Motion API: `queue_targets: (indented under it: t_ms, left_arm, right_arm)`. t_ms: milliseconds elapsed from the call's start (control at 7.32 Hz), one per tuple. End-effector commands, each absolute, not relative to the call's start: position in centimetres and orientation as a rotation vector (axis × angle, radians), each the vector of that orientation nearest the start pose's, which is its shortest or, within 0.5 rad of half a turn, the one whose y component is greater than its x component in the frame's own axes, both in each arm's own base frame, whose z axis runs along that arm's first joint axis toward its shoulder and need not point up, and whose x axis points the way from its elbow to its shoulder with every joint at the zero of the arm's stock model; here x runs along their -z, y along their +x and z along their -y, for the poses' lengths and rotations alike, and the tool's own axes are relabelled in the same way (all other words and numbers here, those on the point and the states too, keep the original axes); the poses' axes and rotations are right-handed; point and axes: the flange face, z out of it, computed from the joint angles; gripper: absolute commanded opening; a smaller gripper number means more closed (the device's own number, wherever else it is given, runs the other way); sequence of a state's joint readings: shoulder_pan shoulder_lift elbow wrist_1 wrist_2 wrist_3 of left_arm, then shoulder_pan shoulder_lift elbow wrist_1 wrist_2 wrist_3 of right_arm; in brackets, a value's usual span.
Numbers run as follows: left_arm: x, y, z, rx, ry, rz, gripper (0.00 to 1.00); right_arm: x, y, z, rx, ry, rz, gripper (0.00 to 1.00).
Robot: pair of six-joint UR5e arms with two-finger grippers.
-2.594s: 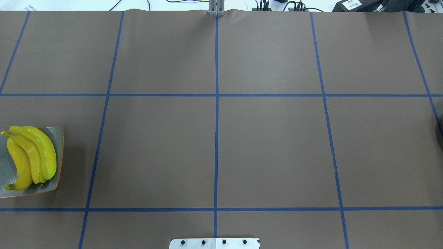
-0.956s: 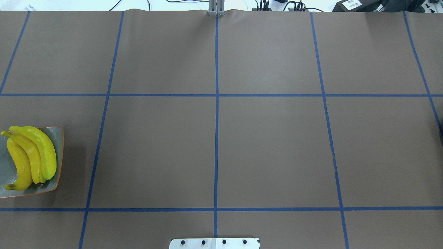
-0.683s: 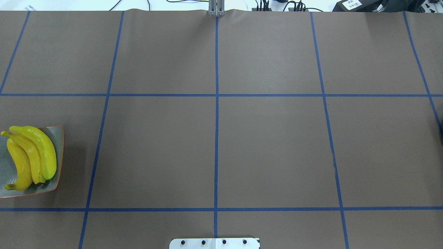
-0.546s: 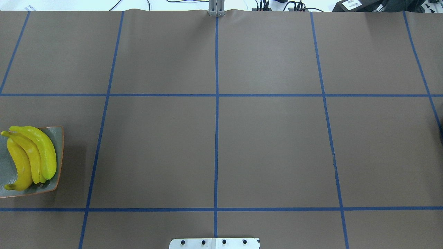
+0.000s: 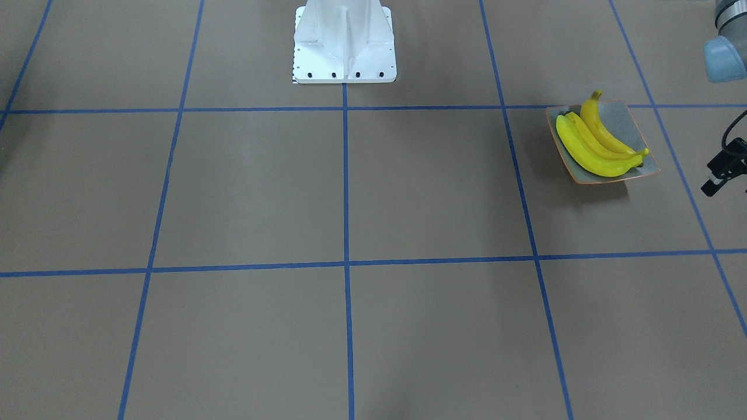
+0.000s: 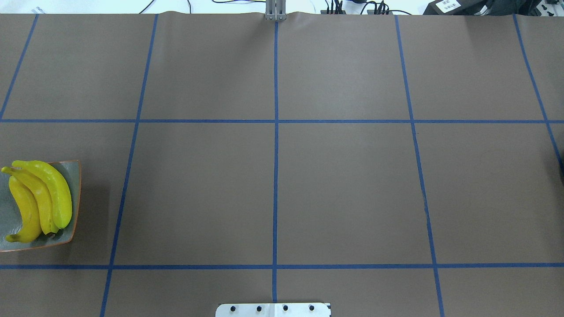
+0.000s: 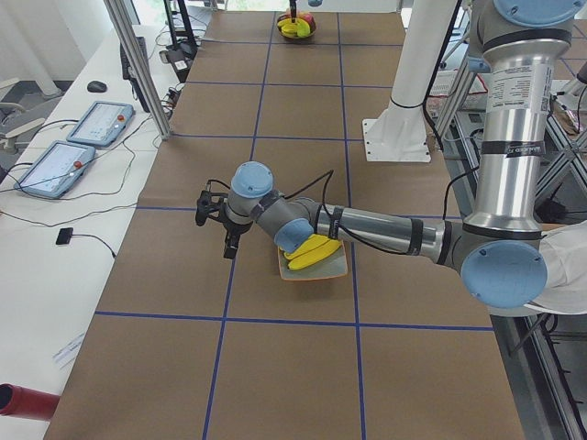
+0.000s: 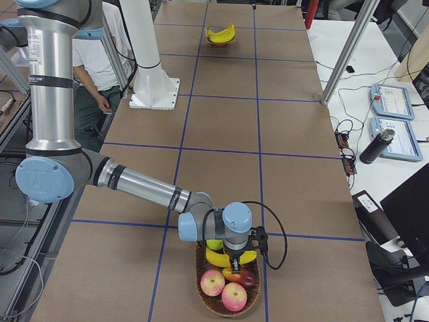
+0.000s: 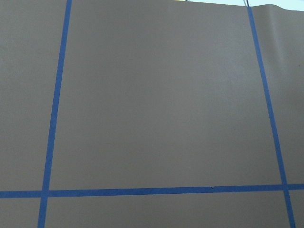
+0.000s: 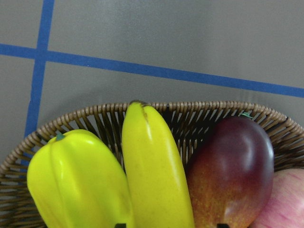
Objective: Transfer all bananas from basket to plate
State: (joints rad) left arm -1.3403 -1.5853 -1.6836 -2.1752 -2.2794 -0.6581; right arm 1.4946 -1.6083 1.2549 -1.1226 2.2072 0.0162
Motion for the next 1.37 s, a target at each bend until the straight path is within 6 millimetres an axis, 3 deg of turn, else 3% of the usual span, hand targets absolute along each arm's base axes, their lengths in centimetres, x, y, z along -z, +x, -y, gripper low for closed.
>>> queue_targets:
  t_ms: [0, 273, 410, 546, 683, 819, 1092, 1229]
  left_arm:
    - [-52.6, 5.2, 52.1, 0.133, 0.344, -0.91, 0.99]
    - [-52.5, 5.2, 52.1, 0.136, 0.337, -0.92, 0.99]
    - [-52.3, 5.3, 51.9, 0.137, 0.325, -0.937, 0.99]
    - [-52.3, 5.3, 51.9, 0.137, 0.325, -0.938, 0.99]
    - [-52.3, 5.3, 51.9, 0.137, 0.325, -0.938, 0.99]
    - [-52.4, 5.3, 52.0, 0.138, 0.324, -0.937, 0.99]
    - [-52.3, 5.4, 52.0, 0.151, 0.316, -0.941, 0.99]
    - [-52.3, 5.4, 52.0, 0.152, 0.315, -0.942, 0.99]
  right_arm:
    - [-79.5, 3.2, 46.4, 0.097, 0.054, 0.639, 0.7]
    - [-79.6, 3.1, 46.4, 0.1, 0.051, 0.64, 0.69]
    - [-79.5, 3.0, 46.5, 0.102, 0.052, 0.64, 0.55]
    - [-79.5, 3.0, 46.5, 0.103, 0.053, 0.64, 0.19]
    - [-79.4, 3.0, 46.7, 0.113, 0.058, 0.642, 0.0]
    - [-78.8, 3.0, 46.9, 0.117, 0.069, 0.642, 0.0]
    - [-75.6, 2.5, 48.0, 0.138, 0.114, 0.71, 0.0]
    - [-75.2, 3.6, 47.9, 0.119, 0.126, 0.73, 0.0]
